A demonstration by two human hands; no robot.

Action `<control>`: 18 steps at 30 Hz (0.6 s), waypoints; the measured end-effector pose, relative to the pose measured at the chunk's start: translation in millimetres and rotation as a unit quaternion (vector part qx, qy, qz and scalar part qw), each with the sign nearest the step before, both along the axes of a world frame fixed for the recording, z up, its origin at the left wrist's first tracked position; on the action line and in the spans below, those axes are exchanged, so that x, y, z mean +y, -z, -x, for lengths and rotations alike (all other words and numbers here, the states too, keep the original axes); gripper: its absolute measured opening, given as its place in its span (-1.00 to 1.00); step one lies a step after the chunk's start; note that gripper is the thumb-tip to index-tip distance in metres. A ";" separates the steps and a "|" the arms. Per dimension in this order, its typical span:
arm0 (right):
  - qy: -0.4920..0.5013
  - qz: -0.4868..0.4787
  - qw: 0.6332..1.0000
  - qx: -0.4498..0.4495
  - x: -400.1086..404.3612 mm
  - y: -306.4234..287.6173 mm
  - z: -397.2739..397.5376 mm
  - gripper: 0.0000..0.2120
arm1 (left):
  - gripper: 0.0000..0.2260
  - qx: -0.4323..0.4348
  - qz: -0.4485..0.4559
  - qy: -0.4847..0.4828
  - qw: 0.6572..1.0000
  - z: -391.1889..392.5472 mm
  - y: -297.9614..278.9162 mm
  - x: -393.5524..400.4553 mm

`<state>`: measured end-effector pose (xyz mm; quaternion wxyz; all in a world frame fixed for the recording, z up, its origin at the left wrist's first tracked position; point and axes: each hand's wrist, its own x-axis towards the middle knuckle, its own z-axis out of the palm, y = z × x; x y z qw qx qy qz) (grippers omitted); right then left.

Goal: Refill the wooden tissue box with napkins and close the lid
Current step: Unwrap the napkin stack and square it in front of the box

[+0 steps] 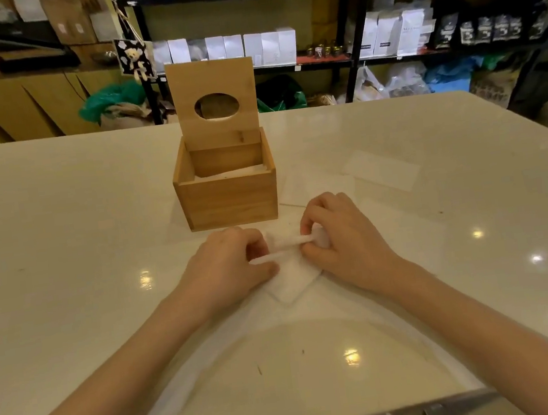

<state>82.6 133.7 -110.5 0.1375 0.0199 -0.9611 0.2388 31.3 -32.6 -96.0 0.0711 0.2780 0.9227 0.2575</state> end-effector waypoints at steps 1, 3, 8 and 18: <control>-0.001 0.052 0.999 0.002 0.4 -0.6 -0.8 -0.93 | -0.92 -0.013 -0.022 -0.003 1.000 0.5 -0.5 -1.2; 0.008 0.202 0.979 -0.006 0.9 -5.5 -1.5 -0.90 | -0.93 -0.046 -0.074 -0.017 0.996 2.3 -1.3 -5.6; -0.008 0.461 0.884 -0.069 0.6 -16.8 -3.7 -0.66 | -0.86 -0.202 -0.258 -0.077 0.942 8.3 -4.5 -23.5; -0.013 0.449 0.884 -0.130 -11.5 -10.8 -5.9 -0.82 | -0.62 -0.270 -0.261 -0.066 0.925 10.1 -5.3 -41.2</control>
